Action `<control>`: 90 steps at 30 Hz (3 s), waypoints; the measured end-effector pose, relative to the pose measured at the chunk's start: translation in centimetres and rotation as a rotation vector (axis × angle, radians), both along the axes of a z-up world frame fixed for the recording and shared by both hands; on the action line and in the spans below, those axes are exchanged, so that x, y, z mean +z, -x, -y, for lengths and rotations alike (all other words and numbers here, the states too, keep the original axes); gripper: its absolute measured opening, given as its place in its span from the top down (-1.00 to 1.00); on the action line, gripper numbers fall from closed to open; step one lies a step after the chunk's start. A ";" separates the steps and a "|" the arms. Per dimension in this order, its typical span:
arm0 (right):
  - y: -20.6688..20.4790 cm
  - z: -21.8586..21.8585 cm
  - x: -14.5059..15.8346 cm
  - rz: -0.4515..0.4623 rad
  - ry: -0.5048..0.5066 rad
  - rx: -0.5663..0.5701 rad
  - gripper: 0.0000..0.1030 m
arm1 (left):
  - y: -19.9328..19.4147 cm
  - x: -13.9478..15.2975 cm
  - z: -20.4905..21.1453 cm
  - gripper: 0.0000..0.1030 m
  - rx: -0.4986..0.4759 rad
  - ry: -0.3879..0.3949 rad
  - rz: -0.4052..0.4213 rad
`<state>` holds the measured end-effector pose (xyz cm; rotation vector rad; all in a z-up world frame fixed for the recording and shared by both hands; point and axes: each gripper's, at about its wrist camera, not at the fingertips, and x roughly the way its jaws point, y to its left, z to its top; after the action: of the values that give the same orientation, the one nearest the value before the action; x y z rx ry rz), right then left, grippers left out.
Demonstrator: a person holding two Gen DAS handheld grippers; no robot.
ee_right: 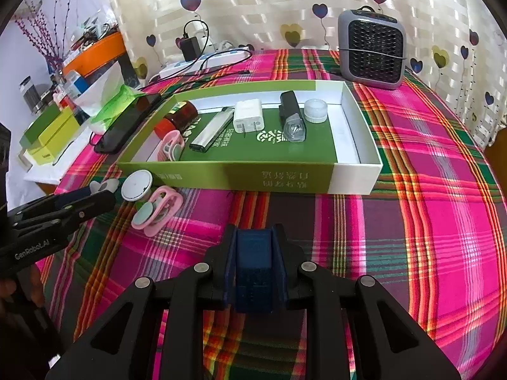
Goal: Organize rigid objects
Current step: 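Lift the blue case with the right gripper while the left grasps the grey koala-face object, then carry the blue USB case and grey koala-face object over the green box, then lower the blue case into the box and open the right gripper while the left holds the koala object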
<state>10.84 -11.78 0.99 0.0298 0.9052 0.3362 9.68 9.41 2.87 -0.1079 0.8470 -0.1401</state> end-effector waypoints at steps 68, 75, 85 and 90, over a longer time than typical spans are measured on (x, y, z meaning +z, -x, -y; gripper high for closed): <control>-10.8 3.3 1.1 -0.022 0.009 -0.025 0.55 | -9.5 0.0 8.5 0.11 -0.192 0.050 -0.031; -11.1 2.9 0.6 -0.019 0.045 -0.014 0.55 | -9.9 -0.8 9.0 0.11 -0.193 0.032 -0.051; -11.4 2.4 0.0 -0.008 0.080 -0.012 0.55 | -10.5 -1.4 9.1 0.11 -0.188 0.029 -0.070; -11.6 2.2 -0.1 -0.007 0.087 -0.012 0.55 | -10.7 -1.5 9.0 0.11 -0.178 0.034 -0.080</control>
<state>22.40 -14.01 0.91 -0.0440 0.9256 0.2852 20.38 0.39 1.35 -0.0701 0.9338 -0.3191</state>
